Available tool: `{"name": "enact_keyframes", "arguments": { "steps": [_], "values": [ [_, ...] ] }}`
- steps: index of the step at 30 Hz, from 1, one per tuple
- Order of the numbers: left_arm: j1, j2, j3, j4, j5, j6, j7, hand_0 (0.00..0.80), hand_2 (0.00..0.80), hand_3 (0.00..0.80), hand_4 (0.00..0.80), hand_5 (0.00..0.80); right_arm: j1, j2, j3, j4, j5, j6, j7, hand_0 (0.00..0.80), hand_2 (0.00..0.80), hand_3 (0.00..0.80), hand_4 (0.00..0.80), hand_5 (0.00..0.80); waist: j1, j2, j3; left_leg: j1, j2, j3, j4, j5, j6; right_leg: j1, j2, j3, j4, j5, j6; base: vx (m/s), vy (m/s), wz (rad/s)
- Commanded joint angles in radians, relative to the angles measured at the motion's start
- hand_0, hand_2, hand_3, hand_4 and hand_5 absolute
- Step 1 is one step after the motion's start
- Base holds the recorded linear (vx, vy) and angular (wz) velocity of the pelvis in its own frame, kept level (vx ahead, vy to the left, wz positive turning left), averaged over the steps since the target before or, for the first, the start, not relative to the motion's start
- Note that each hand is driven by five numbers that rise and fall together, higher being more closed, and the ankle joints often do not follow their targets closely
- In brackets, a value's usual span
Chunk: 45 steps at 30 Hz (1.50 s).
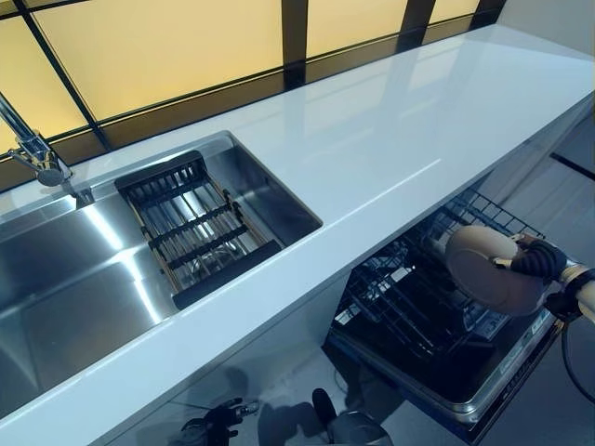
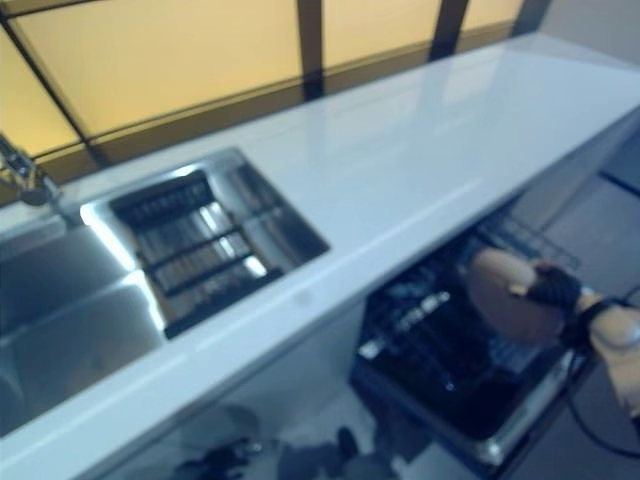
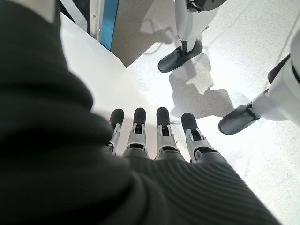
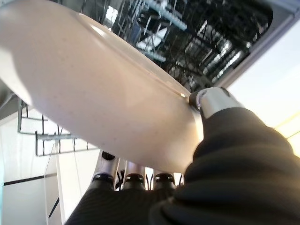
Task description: Take plates into dishwasher
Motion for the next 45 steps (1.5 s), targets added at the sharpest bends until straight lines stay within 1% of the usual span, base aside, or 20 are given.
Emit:
{"name": "enact_keyframes", "arguments": {
  "steps": [1,9,13,21,23,31,38,45],
  "values": [
    [-0.04,0.036,0.021,0.042,0.023,-0.012,-0.007,0.0,0.0,0.0,0.0,0.0,-0.126,0.072,0.012,-0.002,-0.031,0.0,-0.02,0.8,0.8,0.8,0.8,0.8,0.029,-0.082,-0.001,0.004,0.008,-0.052,0.004,-0.021,0.047,0.021,-0.057,-0.024,0.005,-0.012,0.087,0.0,0.0,0.0],
    [-0.044,0.035,0.02,0.044,0.031,-0.009,-0.008,0.0,0.0,0.0,0.0,0.0,-0.147,0.118,0.057,0.03,-0.05,0.016,-0.026,0.8,0.8,0.8,0.8,0.8,0.045,-0.081,0.0,0.002,0.008,-0.065,0.004,-0.018,0.047,0.027,-0.063,-0.034,0.004,-0.014,0.086,-0.004,-0.005,0.04],
    [-0.04,0.036,0.02,0.044,0.038,-0.013,-0.015,0.0,0.0,0.0,0.0,0.0,-0.148,0.149,0.078,0.052,-0.07,0.012,-0.043,0.8,0.8,0.8,0.8,0.8,0.053,-0.078,0.002,0.002,0.008,-0.072,0.004,-0.018,0.046,0.028,-0.068,-0.039,0.004,-0.014,0.086,-0.002,-0.002,0.09],
    [-0.044,0.027,0.01,0.033,0.036,-0.009,-0.014,0.0,0.0,0.0,0.0,0.0,-0.181,0.2,0.138,0.114,-0.155,0.025,-0.07,0.8,0.8,0.8,0.8,0.8,0.072,-0.072,0.004,0.001,0.007,-0.088,0.004,-0.016,0.043,0.031,-0.074,-0.048,0.004,-0.016,0.087,-0.001,0.0,0.02],
    [-0.042,0.025,0.001,0.026,0.036,-0.007,-0.012,0.0,0.0,0.0,0.0,0.0,-0.197,0.219,0.155,0.152,-0.157,0.042,-0.089,0.8,0.8,0.8,0.8,0.8,0.083,-0.068,0.006,-0.001,0.007,-0.097,0.004,-0.014,0.043,0.034,-0.078,-0.052,0.004,-0.018,0.086,-0.002,0.007,0.04],
    [-0.053,0.027,-0.014,0.024,0.039,-0.004,-0.016,0.0,0.0,0.0,0.0,0.0,-0.225,0.26,0.195,0.271,-0.137,0.073,-0.141,0.8,0.8,0.8,0.8,0.8,0.107,-0.059,0.017,-0.01,0.004,-0.126,0.004,-0.011,0.041,0.038,-0.086,-0.065,0.004,-0.021,0.083,-0.006,0.0,0.08],
    [-0.064,0.025,-0.029,0.033,0.031,-0.013,-0.022,0.0,0.0,0.0,0.0,0.0,-0.259,0.29,0.233,0.373,-0.142,0.07,-0.169,0.8,0.8,0.8,0.8,0.8,0.123,-0.051,0.027,-0.018,0.001,-0.149,0.004,-0.009,0.039,0.037,-0.09,-0.071,0.004,-0.022,0.081,-0.012,0.0,0.08],
    [-0.066,0.019,-0.038,0.035,0.029,-0.025,-0.022,0.0,0.0,0.0,0.0,0.0,-0.257,0.326,0.247,0.441,-0.162,0.067,-0.184,0.8,0.8,0.8,0.8,0.8,0.134,-0.045,0.032,-0.022,0.001,-0.166,0.004,-0.007,0.039,0.039,-0.092,-0.073,0.004,-0.024,0.079,0.0,0.0,0.0]
  ]
}}
